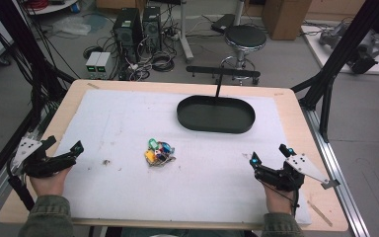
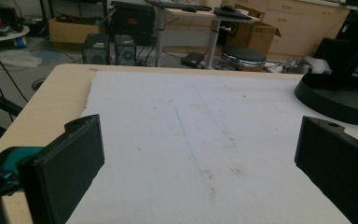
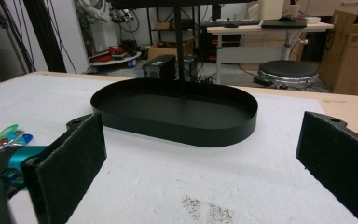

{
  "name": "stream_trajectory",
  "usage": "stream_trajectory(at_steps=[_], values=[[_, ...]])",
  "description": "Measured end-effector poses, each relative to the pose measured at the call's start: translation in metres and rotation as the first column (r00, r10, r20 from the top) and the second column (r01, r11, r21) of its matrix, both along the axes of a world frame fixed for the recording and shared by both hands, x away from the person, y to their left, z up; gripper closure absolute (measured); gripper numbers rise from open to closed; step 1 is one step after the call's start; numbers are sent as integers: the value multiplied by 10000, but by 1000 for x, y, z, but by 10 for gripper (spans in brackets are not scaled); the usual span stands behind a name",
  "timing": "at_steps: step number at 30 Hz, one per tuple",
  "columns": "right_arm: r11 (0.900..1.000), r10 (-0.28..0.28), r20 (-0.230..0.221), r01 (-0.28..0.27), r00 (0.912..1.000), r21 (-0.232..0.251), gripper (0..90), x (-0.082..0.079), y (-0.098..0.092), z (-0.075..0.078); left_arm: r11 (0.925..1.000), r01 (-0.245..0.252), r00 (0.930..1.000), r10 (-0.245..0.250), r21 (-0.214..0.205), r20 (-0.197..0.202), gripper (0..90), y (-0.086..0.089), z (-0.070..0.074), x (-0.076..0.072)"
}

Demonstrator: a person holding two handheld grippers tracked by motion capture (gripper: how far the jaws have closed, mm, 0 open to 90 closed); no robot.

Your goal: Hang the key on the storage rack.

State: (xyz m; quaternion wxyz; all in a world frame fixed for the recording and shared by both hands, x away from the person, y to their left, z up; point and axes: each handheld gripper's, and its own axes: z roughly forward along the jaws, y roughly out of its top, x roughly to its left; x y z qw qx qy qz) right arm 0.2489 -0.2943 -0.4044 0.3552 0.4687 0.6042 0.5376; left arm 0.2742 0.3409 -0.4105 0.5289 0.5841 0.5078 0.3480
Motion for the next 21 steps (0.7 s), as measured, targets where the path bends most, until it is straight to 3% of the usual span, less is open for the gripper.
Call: stream_trajectory(at_steps=[15, 21], values=[[10000, -8, -87, 7, 10000, -31, 4, 1, 0, 0, 9998, 183, 9998, -183, 34, -102, 18, -4, 0, 1], [10000, -17, -55, 18, 10000, 46, 4, 1, -1, 0, 9964, 837, 9959, -832, 130, -362, 18, -11, 1, 5]])
